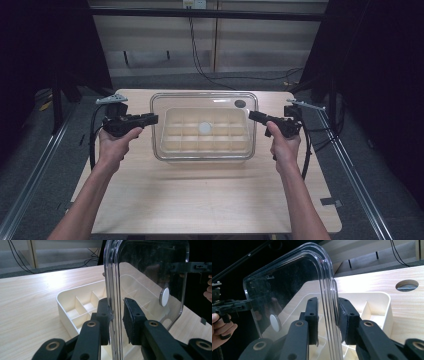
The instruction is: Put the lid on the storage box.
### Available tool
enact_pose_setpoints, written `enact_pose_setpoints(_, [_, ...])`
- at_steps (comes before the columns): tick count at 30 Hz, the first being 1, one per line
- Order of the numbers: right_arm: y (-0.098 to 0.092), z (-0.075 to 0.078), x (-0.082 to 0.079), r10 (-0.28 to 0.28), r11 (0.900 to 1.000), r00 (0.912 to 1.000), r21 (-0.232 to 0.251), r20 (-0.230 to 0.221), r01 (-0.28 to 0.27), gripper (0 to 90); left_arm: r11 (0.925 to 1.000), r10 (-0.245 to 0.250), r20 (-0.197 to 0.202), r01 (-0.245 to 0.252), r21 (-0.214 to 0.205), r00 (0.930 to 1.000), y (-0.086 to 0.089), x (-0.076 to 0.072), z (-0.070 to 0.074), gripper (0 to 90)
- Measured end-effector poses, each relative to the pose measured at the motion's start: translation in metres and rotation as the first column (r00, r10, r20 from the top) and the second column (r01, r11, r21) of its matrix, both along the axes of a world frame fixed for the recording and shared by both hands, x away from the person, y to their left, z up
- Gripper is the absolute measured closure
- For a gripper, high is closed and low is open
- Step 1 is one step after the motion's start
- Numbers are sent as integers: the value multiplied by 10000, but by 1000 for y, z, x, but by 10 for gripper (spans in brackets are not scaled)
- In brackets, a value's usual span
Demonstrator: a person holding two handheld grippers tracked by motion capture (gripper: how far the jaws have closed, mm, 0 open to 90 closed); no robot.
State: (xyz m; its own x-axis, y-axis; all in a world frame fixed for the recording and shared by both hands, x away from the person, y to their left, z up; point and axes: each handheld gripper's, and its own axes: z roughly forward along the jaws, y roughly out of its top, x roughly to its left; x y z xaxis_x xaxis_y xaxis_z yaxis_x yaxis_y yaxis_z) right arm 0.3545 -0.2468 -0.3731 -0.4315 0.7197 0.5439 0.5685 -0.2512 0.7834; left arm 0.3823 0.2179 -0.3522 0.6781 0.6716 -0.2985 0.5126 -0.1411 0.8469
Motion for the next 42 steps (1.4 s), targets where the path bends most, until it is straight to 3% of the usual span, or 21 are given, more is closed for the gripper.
enact_pose_setpoints(10, [0,2,12,-36,10000,9999,-86,-113,35,717,9992,75,-66,-73,395,9999,-2,13,1,753])
enact_pose_setpoints(33, [-6,-15,39,-274,9995,9978,126,-602,282,720,9980,284,-374,-263,569,9989,-11,40,-8,743])
enact_pose_setpoints(42, [-2,-19,52,-344,9989,9955,-336,-884,315,711,9952,432,-632,-374,900,9971,-11,52,-15,741])
